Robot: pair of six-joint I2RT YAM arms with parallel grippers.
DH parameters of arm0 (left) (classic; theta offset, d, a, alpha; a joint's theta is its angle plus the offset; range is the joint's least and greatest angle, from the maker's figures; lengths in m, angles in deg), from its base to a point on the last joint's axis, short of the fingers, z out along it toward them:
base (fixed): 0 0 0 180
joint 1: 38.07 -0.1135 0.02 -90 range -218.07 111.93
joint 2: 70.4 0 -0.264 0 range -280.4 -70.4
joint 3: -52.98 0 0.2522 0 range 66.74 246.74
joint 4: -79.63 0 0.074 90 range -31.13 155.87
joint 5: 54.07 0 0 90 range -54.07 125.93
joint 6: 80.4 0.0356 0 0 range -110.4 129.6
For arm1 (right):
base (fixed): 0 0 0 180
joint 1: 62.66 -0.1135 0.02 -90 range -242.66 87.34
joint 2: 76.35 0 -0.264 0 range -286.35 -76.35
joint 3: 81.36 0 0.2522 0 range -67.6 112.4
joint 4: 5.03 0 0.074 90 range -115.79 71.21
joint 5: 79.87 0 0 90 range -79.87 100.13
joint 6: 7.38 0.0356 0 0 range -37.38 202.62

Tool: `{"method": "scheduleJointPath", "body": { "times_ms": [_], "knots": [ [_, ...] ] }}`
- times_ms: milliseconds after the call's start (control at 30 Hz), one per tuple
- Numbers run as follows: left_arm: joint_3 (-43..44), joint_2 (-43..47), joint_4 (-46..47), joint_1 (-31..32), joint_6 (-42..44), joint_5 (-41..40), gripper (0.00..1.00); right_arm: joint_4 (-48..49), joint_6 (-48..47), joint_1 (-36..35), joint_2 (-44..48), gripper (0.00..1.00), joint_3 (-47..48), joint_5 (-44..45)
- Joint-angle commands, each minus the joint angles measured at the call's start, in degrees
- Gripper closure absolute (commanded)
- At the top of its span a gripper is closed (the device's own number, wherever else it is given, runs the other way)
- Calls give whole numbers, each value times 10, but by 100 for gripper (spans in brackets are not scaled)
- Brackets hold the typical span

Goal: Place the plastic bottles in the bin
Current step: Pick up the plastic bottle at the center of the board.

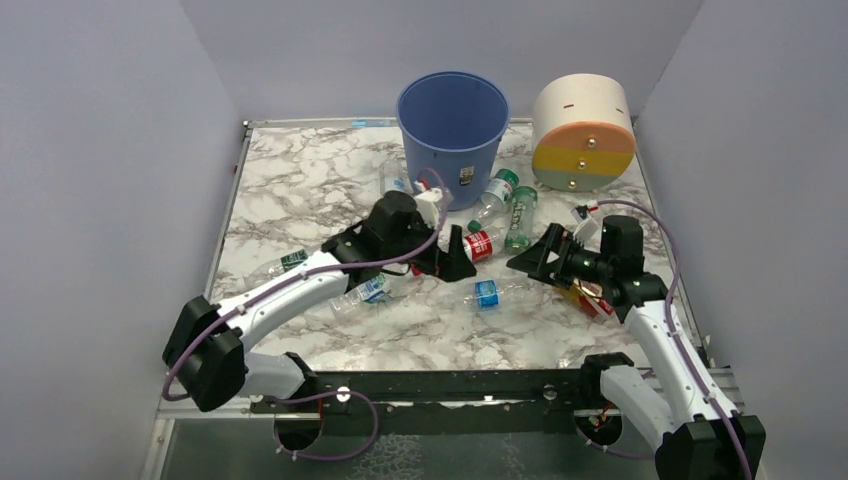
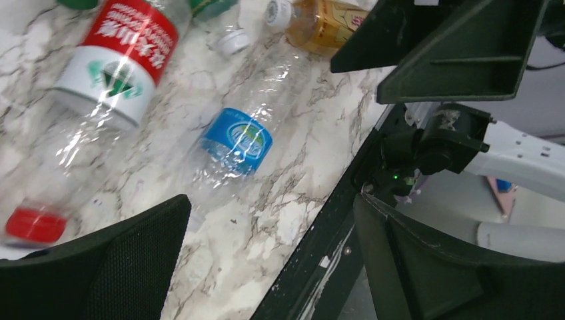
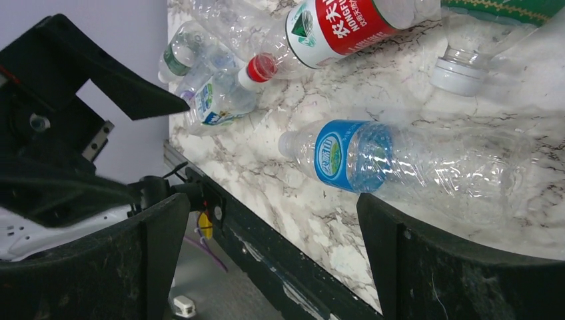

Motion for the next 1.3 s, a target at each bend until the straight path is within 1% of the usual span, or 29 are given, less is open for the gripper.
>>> {"method": "scheduleJointPath", "body": {
  "times_ms": [0, 67, 167, 300, 367, 467, 600, 767, 1100, 1167, 1267],
  "knots": [
    [56, -59, -22, 93, 82, -123, 1, 9, 50, -1, -9, 1, 4, -1],
    [74, -86, -33, 119, 105, -160, 1, 12, 56, -1, -10, 1, 11, -6],
    [83, -110, -35, 130, 132, -191, 1, -27, 53, -1, 15, 1, 55, 39],
    [92, -141, -22, 142, 160, -184, 1, -87, 30, -1, 48, 1, 134, 105],
    [100, -164, -19, 148, 169, -166, 1, -118, 19, -1, 48, 1, 174, 123],
    [116, -204, -18, 156, 180, -171, 1, -136, 10, -1, 49, 1, 208, 125],
    [141, -246, -20, 171, 197, -176, 1, -142, 8, 0, 54, 1, 209, 115],
    [161, -300, -26, 189, 217, -191, 1, -137, 13, -1, 70, 1, 185, 104],
    [162, -334, -39, 207, 228, -224, 1, -126, 15, -1, 75, 0, 160, 89],
    [160, -334, -40, 208, 228, -232, 4, -123, 17, -1, 76, 0, 156, 86],
    [162, -332, -43, 209, 227, -234, 13, -121, 17, -1, 77, 0, 153, 84]
  ]
}}
